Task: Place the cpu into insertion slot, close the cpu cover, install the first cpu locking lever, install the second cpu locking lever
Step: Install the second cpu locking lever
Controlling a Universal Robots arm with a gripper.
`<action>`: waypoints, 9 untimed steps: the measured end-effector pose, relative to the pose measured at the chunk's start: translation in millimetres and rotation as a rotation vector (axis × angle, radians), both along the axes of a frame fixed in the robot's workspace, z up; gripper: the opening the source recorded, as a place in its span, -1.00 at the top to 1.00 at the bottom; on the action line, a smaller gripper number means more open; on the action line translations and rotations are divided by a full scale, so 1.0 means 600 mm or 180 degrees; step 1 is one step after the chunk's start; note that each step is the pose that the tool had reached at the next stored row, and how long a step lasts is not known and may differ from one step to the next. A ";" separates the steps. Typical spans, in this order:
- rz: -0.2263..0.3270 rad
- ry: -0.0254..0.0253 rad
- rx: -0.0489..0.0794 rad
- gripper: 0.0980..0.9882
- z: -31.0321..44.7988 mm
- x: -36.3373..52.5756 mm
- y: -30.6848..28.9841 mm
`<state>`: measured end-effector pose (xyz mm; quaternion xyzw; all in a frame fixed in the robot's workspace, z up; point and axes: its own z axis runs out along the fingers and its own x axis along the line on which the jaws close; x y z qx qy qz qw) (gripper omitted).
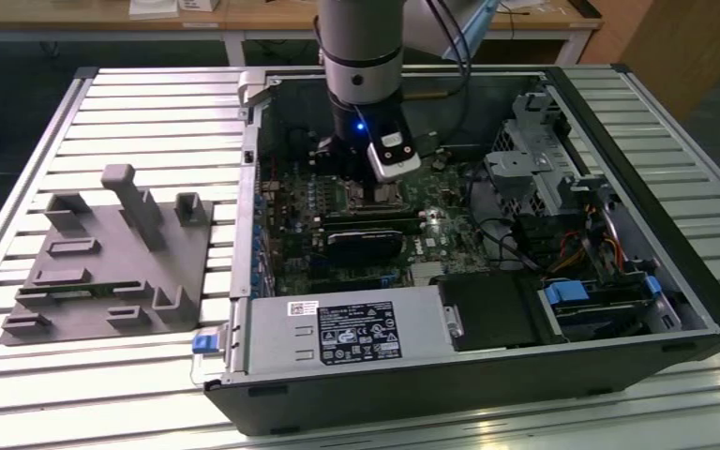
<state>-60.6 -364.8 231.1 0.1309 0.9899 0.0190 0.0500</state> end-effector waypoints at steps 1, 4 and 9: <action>0.0000 0.0000 0.0001 0.98 -0.001 -0.001 -0.0010; 0.0001 0.0000 0.0005 0.98 -0.005 -0.002 -0.0034; 0.0001 0.0000 0.0005 0.98 -0.008 -0.002 -0.0041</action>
